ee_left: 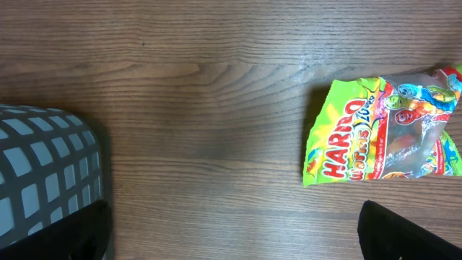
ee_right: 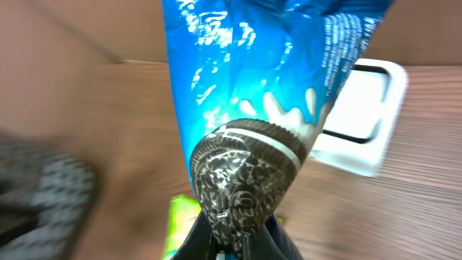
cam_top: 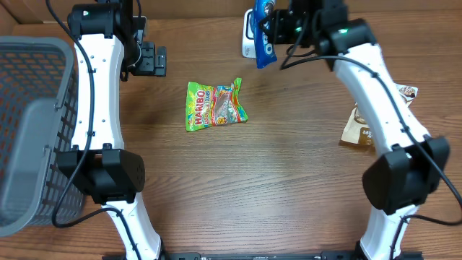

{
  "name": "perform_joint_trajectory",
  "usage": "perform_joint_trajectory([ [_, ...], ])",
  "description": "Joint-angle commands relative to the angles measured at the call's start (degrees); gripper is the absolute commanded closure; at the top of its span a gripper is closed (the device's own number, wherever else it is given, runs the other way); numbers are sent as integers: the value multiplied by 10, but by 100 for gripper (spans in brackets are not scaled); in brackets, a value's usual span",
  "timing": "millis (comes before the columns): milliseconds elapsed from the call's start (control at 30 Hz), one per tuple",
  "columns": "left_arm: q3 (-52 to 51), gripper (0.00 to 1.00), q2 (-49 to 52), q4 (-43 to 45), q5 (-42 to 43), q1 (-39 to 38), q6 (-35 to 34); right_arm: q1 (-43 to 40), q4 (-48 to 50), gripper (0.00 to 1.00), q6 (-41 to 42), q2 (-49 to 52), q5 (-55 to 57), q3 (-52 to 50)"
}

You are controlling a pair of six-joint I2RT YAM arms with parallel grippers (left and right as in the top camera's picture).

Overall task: Scan the item barcode
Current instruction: 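Lift the Oreo bar and hold it against the white scanner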

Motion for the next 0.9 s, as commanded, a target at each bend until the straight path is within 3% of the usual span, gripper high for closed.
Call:
perform_joint_trajectory([
  [0, 4, 1, 4, 1, 3, -5, 11, 13, 8, 97, -2, 11, 151, 7],
  [500, 4, 0, 4, 1, 3, -5, 11, 18, 126, 96, -32, 130, 147, 16],
  [867, 4, 0, 4, 1, 3, -5, 11, 21, 181, 96, 1, 161, 144, 16],
])
